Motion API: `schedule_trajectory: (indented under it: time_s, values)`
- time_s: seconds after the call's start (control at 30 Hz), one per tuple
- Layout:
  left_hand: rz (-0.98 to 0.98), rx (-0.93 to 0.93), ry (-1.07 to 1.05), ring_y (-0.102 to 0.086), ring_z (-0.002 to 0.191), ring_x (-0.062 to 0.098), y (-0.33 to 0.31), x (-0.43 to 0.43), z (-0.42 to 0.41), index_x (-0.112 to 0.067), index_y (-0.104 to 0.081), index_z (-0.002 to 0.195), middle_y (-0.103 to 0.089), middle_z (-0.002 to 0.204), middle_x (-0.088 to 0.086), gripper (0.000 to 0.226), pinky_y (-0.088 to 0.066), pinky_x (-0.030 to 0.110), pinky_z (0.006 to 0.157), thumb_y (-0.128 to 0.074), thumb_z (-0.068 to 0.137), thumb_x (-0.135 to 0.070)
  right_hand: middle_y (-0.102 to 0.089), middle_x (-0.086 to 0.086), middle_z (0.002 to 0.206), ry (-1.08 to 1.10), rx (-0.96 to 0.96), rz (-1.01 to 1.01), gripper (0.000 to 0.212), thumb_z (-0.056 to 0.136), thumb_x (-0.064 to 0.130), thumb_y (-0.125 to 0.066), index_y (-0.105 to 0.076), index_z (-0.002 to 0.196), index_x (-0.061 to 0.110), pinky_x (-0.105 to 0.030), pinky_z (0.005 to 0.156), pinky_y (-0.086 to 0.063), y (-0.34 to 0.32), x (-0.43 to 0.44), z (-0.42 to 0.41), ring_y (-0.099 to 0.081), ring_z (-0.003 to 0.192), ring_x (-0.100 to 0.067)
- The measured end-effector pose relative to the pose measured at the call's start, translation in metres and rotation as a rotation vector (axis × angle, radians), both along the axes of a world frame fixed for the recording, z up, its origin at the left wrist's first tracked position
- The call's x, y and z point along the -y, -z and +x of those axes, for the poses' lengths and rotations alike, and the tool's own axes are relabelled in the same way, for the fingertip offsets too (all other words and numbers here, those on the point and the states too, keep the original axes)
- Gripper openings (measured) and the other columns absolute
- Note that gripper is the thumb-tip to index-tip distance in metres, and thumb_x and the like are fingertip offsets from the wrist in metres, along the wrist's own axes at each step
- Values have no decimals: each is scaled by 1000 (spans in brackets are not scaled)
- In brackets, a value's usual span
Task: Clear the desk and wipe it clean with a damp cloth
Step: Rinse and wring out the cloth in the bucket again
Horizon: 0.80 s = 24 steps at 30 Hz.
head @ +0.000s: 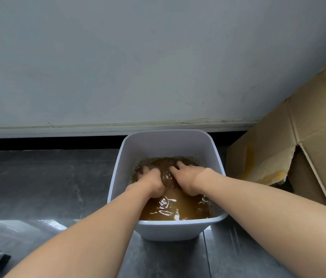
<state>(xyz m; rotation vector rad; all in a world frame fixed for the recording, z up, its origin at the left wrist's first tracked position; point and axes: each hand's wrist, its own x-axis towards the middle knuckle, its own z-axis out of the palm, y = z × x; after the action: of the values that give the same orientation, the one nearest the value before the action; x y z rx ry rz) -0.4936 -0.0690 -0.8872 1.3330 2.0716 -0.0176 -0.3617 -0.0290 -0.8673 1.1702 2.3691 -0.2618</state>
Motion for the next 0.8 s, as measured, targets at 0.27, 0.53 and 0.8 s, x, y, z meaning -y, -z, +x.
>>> schedule_trajectory:
  time_s: [0.27, 0.53, 0.8]
  values:
    - [-57, 271, -122, -63, 101, 32, 3, -5, 4, -8, -50, 131, -63, 122, 18, 35, -53, 35, 80, -46, 96, -10, -46, -19, 147, 137, -38, -194, 38, 98, 8, -56, -53, 134, 1, -34, 96, -47, 11, 5, -13, -54, 127, -34]
    - [42, 720, -710, -52, 35, 24, -1, -15, -6, 5, -57, 93, -59, 57, 17, 24, -45, 27, 37, -40, 99, -11, -66, -16, 96, 945, -882, -404, 19, 98, 17, -48, -52, 114, 8, -26, 41, -41, -2, 28, -45, -55, 49, -21]
    - [114, 1049, -863, -44, 31, 13, -12, -12, -8, -10, -57, 84, -49, 44, 1, 26, -39, 18, 35, -47, 104, -24, -62, -23, 120, 810, -948, -56, 30, 106, 28, -38, -50, 117, 3, -41, 90, -47, -10, 35, -53, -59, 111, -42]
